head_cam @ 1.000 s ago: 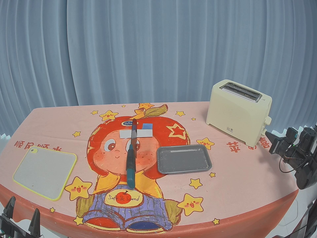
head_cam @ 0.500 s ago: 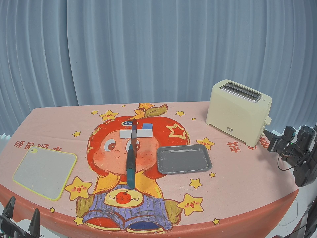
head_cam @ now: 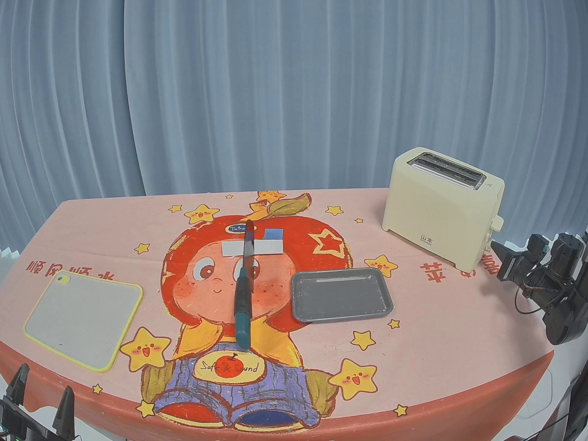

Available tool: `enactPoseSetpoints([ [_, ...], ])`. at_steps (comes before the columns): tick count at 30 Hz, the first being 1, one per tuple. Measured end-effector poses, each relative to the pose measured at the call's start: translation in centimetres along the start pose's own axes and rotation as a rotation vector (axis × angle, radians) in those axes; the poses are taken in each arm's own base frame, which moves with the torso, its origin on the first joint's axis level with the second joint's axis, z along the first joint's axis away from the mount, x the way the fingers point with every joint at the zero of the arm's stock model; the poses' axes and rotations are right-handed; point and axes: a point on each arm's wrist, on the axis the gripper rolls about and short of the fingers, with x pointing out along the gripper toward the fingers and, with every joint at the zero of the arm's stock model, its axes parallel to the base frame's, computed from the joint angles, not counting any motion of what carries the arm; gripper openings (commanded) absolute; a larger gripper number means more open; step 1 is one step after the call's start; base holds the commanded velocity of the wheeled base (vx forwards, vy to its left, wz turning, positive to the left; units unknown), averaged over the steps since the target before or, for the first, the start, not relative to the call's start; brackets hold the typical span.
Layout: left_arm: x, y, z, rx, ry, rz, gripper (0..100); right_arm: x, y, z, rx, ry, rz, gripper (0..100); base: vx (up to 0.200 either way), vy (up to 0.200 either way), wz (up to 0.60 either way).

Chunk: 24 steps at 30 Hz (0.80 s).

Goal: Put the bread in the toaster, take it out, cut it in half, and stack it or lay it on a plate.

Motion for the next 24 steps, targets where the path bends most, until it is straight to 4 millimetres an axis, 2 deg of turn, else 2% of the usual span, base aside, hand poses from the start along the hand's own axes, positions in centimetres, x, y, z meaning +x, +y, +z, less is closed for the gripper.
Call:
enactPoseSetpoints([
  [24, 0.0, 0.0, 0.0, 0.0, 0.0, 0.0, 100, 0.2, -0.05, -0.97, 0.004, 0.032, -0.008, 0, 0.0, 0.0, 0.0],
])
